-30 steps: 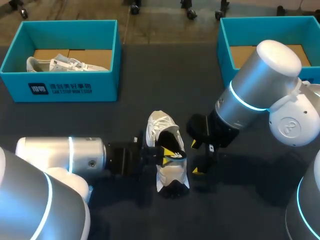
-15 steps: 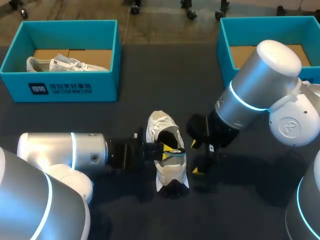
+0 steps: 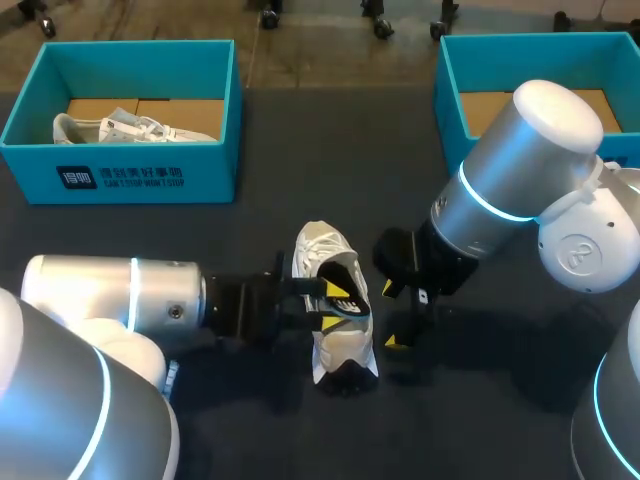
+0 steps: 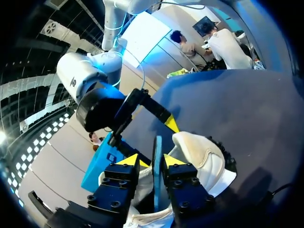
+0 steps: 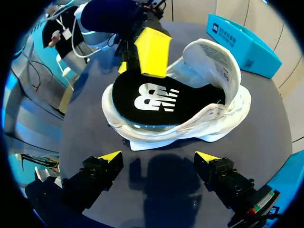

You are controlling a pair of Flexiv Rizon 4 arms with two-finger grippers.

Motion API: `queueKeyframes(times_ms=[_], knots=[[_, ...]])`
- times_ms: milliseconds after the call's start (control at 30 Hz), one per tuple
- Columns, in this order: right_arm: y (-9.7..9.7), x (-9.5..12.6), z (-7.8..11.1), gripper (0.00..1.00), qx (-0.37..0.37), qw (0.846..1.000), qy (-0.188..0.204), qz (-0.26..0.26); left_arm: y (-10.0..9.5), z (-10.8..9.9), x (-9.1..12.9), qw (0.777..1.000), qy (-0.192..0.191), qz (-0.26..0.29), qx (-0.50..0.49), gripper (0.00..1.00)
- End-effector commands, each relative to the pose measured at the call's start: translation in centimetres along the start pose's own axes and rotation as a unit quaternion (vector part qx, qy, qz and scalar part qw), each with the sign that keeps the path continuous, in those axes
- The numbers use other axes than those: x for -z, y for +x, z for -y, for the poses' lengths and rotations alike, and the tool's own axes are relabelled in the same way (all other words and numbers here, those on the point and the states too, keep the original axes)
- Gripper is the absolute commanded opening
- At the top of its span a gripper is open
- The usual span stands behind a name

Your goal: Take the shoe out of the shoebox, open the shoe tongue, remove and reinsert the insole, then place the shoe into the shoebox

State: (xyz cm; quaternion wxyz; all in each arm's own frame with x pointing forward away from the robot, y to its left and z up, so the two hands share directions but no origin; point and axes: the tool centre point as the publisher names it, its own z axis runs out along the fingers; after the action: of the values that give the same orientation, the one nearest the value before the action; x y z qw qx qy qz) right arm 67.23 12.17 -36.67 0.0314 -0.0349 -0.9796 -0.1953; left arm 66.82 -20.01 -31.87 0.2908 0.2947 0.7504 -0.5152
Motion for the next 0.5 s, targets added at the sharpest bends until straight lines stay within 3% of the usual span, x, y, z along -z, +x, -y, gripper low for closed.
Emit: queueKeyframes(times_ms=[33,67,267,500], knots=[[0.0,-0.2,0.0,1.0,0.001,1.0,0.0,0.001,0.6,0.5,0.1,1.0,0.001,-0.004,-0.006,0.11],[0.0,-0.2,0.0,1.0,0.001,1.0,0.0,0.001,0.8,0.6,-0.1,1.0,0.002,-0.008,-0.009,0.0],[0.0,-0.2,0.0,1.0,0.001,1.0,0.0,0.001,2.0,-0.1,-1.1,0.999,-0.008,-0.02,-0.029,0.0],[0.0,-0.2,0.0,1.0,0.001,1.0,0.0,0.001,1.5,-2.0,-1.4,0.998,-0.038,-0.015,-0.037,0.0]])
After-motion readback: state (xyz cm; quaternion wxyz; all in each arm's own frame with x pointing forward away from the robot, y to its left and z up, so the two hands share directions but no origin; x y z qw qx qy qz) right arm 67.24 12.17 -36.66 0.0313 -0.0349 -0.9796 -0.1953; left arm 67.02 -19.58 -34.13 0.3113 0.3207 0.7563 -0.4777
